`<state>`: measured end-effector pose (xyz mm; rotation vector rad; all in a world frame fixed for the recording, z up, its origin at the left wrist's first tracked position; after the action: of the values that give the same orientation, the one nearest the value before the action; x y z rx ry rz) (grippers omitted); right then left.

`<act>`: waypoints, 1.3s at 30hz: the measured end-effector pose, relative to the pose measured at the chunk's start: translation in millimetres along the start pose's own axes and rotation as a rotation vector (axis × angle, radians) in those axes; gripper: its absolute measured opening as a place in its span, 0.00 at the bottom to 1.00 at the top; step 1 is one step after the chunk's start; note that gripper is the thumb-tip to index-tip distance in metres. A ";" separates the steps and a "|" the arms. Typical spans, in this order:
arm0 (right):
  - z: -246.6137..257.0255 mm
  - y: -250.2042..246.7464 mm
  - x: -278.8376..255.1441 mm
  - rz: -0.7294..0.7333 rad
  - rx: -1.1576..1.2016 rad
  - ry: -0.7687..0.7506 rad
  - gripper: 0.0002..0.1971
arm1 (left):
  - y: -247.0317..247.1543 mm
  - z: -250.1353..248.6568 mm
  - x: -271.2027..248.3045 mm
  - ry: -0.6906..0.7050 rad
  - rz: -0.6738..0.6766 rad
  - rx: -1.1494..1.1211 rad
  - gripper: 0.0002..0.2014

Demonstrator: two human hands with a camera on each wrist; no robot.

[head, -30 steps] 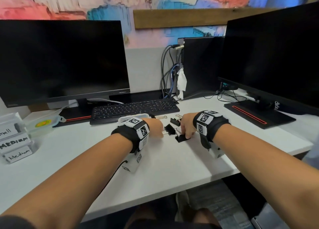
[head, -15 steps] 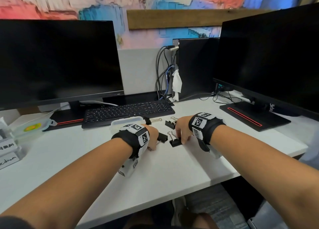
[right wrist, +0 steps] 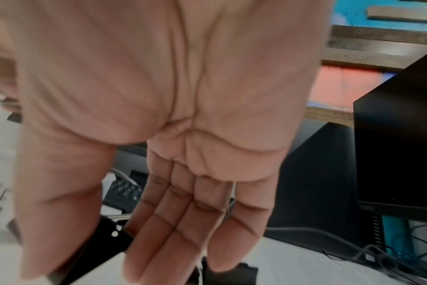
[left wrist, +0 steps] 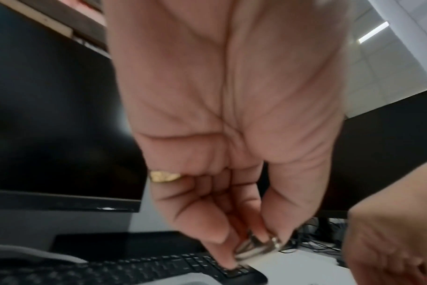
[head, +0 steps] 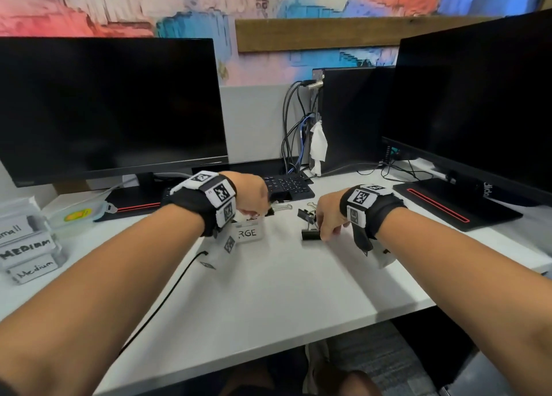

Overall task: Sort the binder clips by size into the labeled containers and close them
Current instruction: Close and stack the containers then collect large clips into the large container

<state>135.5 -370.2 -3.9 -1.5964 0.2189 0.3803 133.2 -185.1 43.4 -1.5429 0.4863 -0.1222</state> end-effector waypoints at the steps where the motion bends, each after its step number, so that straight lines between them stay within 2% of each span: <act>1: 1.7 -5.5 -0.7 -0.019 0.031 -0.007 0.17 | -4.5 8.2 -2.2 -0.018 -0.030 0.014 0.08; 5: 16.4 -32.5 -0.2 -0.117 0.149 -0.064 0.13 | -5.4 40.2 -12.2 -0.116 -0.041 0.147 0.07; 8: 31.9 -46.0 2.6 -0.163 0.271 -0.131 0.07 | 5.6 54.2 -14.1 -0.149 0.000 0.219 0.12; 13: 63.5 -51.2 7.8 -0.199 0.281 -0.213 0.09 | 20.1 65.2 -11.1 -0.135 0.022 0.257 0.14; 16: 81.0 -49.3 12.3 -0.211 0.178 -0.227 0.17 | 24.9 70.3 -5.5 -0.126 0.020 0.227 0.14; 21: 98.9 -45.1 23.8 -0.189 0.086 -0.208 0.23 | 33.6 82.7 2.5 -0.094 -0.031 0.113 0.11; 29: 115.6 -42.8 33.8 -0.144 0.022 -0.153 0.25 | 32.5 97.4 2.9 -0.137 -0.100 -0.089 0.12; 31: 119.6 -41.2 37.9 -0.144 0.029 -0.149 0.23 | 33.5 99.4 3.3 -0.169 -0.093 -0.088 0.15; 36: 126.1 -38.7 45.1 -0.168 0.011 -0.143 0.17 | 38.6 109.6 2.2 -0.241 0.026 -0.081 0.31; 39: 128.8 -36.3 48.2 -0.183 -0.013 -0.133 0.20 | 39.1 115.6 0.9 -0.250 0.067 -0.161 0.36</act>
<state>179.3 -235.4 8.3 -1.5829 -0.0316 0.3446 168.6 -76.7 -0.1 -1.6703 0.3550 0.1643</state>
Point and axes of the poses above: each hand's wrist, its own x-axis towards the middle knuckle, its own y-axis out of the palm, z = x × y, the point moved 1 cm from there along x, towards the middle knuckle, and after that the axes turned 1 degree about -z, right-handed, at the moved point
